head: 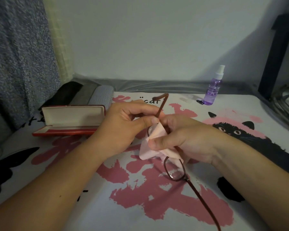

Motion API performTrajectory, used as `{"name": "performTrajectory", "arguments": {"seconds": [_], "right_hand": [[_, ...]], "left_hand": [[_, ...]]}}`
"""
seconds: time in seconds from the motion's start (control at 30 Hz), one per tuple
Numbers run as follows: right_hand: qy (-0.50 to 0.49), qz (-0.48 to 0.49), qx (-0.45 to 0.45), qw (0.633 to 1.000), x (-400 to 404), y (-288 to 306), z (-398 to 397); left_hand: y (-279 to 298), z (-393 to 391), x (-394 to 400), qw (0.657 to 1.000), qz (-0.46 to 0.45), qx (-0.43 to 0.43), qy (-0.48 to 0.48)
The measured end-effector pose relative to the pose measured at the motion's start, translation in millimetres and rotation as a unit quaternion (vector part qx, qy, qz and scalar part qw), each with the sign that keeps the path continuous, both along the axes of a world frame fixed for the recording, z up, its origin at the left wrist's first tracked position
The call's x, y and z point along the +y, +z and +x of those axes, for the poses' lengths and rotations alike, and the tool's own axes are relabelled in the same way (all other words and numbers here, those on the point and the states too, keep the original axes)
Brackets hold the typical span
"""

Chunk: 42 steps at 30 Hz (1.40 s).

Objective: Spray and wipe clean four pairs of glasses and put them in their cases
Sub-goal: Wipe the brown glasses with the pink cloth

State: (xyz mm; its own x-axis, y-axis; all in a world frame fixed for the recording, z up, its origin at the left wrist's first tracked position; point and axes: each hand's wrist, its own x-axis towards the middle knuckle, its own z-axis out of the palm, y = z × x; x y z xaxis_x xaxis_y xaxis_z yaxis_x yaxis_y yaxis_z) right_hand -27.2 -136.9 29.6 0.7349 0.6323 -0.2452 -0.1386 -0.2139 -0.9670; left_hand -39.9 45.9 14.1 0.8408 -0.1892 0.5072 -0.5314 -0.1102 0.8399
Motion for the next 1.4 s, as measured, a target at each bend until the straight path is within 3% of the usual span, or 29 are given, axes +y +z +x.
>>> {"name": "performTrajectory", "arguments": {"seconds": [0.3, 0.47, 0.6, 0.73, 0.83, 1.03, 1.3, 1.4], "right_hand": [[0.009, 0.067, 0.031, 0.997, 2, 5, -6], [-0.072, 0.095, 0.038, 0.992, 3, 2, -1], [-0.073, 0.111, 0.064, 0.989, 0, 6, -2], [-0.064, 0.076, 0.029, 0.995, -6, 8, 0], [0.007, 0.015, 0.008, 1.0, -15, 12, 2], [0.054, -0.037, 0.036, 0.997, -15, 9, 3], [0.002, 0.07, 0.0, 0.998, 0, 10, -4], [-0.005, 0.067, -0.008, 0.998, -2, 7, -2]], "left_hand": [[-3, -1, 1, 1.0, 0.006, 0.008, 0.026], [-1, -2, -1, 0.999, -0.013, 0.02, 0.024], [2, -1, 2, 1.0, -0.009, 0.011, 0.013], [2, 0, 8, 1.0, 0.012, -0.022, 0.018], [0, 2, 8, 0.999, 0.016, -0.033, 0.019], [-2, 1, 3, 0.999, -0.003, -0.037, -0.008], [-4, -3, -8, 0.998, -0.047, 0.02, -0.032], [-2, -2, -8, 0.999, -0.045, 0.023, -0.005]]}}
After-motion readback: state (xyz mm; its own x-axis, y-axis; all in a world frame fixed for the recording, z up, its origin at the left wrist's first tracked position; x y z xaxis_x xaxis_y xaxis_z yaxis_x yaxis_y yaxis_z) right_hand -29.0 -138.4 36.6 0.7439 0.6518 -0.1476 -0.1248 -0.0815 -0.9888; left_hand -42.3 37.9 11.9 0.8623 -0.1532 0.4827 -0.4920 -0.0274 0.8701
